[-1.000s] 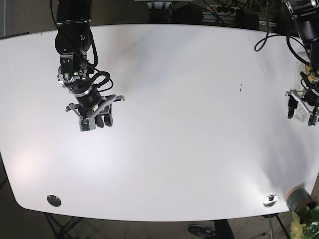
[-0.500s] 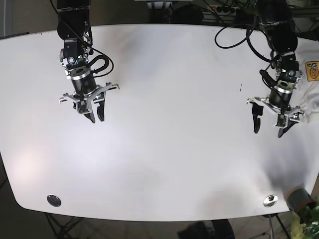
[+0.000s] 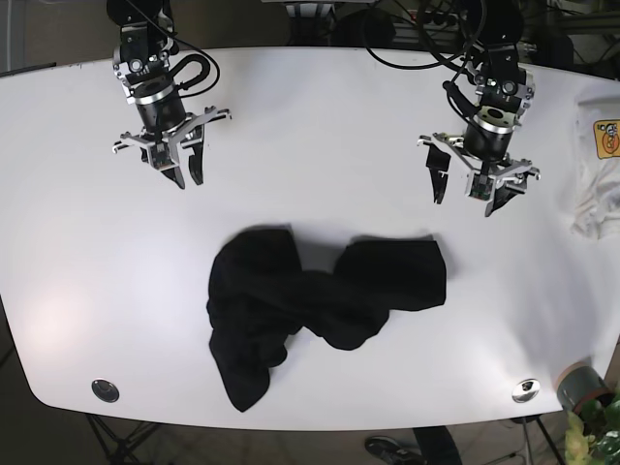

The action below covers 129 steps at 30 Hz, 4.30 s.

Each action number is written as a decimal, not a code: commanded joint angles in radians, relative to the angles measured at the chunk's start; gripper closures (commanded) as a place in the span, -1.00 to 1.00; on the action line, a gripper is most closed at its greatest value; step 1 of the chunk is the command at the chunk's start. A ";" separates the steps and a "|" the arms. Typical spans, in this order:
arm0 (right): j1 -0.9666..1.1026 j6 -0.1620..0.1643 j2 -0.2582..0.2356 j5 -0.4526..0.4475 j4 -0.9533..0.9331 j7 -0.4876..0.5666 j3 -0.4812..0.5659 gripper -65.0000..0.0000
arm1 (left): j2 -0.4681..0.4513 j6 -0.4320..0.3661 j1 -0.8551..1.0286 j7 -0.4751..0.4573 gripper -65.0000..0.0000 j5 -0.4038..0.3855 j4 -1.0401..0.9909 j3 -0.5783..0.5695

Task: Fold the T-shirt properly
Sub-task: 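Release the shirt and raise both grippers above the black garment, then lower the right gripper and grasp the black garment's edge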

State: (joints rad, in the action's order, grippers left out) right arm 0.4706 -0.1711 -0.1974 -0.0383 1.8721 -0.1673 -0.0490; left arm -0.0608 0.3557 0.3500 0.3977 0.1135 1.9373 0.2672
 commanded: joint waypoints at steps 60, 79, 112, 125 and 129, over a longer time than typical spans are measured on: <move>-0.815 -0.285 0.040 -0.005 -0.391 -0.400 0.166 -0.13 | 0.045 -0.008 0.016 -0.009 -0.36 -0.001 0.014 -0.047; -1.168 -0.465 0.063 -0.005 -0.905 -0.397 0.209 -0.13 | 0.046 -0.010 0.010 -0.010 -0.35 -0.002 -0.051 -0.050; -1.096 -0.488 0.068 -0.004 -0.891 -0.377 0.209 0.86 | 0.040 -0.008 -0.021 -0.010 -0.35 -0.002 -0.054 -0.046; -1.183 -0.388 0.103 0.004 -0.455 -0.616 0.209 0.93 | 0.046 -0.008 -0.055 -0.015 -0.35 -0.004 -0.065 -0.079; -1.252 -0.391 0.108 0.004 -0.395 -0.662 0.209 0.93 | 0.048 -0.008 -0.064 -0.015 -0.35 -0.004 -0.065 -0.090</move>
State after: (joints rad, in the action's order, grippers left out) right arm -0.7273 -0.5667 -0.0879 -0.0292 1.4345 -0.8436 0.1642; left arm -0.0078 0.3553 0.2901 0.4042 0.1146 1.8542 0.1806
